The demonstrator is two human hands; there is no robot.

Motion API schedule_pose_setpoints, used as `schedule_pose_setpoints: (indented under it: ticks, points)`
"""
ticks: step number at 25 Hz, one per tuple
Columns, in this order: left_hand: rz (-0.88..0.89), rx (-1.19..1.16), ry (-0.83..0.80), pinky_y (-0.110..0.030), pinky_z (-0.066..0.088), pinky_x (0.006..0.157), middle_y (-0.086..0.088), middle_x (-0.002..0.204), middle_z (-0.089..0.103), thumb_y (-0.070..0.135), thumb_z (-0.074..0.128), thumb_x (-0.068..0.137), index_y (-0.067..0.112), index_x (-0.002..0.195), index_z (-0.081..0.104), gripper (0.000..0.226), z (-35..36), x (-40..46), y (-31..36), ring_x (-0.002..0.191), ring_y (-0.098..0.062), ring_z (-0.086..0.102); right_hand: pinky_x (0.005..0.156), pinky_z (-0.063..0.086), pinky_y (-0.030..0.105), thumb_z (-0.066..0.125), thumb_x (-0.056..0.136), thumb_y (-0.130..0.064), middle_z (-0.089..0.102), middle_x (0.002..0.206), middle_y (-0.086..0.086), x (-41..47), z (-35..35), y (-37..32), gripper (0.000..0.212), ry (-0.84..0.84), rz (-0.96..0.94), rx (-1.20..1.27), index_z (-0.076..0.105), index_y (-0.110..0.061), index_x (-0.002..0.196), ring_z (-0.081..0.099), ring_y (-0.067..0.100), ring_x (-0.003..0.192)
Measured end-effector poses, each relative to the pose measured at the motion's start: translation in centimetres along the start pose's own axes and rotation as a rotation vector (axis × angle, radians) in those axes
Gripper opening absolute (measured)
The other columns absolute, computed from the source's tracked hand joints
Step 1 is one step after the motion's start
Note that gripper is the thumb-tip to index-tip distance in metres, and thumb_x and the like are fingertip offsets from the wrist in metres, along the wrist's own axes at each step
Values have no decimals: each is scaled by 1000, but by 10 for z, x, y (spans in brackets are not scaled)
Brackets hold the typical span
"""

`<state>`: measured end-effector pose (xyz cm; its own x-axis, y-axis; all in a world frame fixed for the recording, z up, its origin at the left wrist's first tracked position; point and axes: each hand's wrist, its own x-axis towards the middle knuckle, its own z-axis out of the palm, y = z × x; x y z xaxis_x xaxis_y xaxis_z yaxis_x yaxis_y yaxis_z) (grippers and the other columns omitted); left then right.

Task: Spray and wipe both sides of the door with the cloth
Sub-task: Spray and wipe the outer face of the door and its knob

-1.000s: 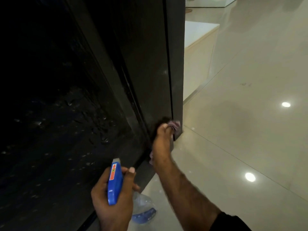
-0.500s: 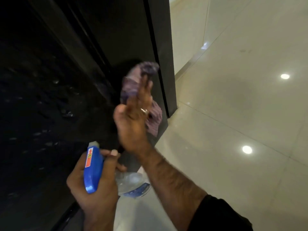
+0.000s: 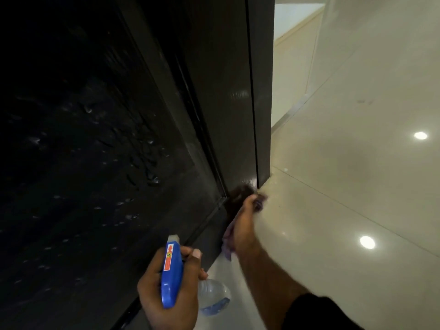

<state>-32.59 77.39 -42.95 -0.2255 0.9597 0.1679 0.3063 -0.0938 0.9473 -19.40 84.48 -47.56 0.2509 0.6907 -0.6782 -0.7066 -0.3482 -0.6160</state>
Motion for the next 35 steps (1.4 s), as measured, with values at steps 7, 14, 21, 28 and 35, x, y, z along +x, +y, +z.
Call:
schedule_pose_setpoints:
  ticks: [7,14,21,28,35]
  points:
    - [-35,-29,-21,-33,62,60,-12,72,69,-9,79,81,3,89,70,17,-11,-12,-2,56,-28,68,119,30,48,25,84,-101,38,165,13,75,-7,-1,114,61,162,227,36,-17,162,31,36,157]
    - [-176,19,-82,-24,56,55,-16,64,67,-7,83,79,-3,81,70,14,-39,-49,-26,54,-26,68,125,30,43,32,109,-69,43,159,3,-16,-3,44,78,-83,108,110,29,-19,169,43,22,143]
    - [-302,13,-141,-24,56,56,-25,66,64,6,83,85,1,80,67,18,-49,-83,-16,59,-39,66,124,39,47,53,92,-83,48,165,9,-30,-4,5,92,-119,-137,-69,46,-23,161,54,30,144]
    - [-110,5,-96,-37,55,51,-18,60,63,11,80,80,3,74,68,15,-63,-81,50,49,-36,63,117,49,52,50,113,-39,74,129,20,-59,-1,-14,45,-247,77,45,69,-2,131,68,40,125]
    - [-117,-40,-83,-36,56,54,-17,62,62,10,82,84,3,77,69,16,-74,-96,19,52,-34,62,123,38,38,46,106,-67,59,155,5,-59,-22,38,68,-141,88,122,54,-21,156,56,21,141]
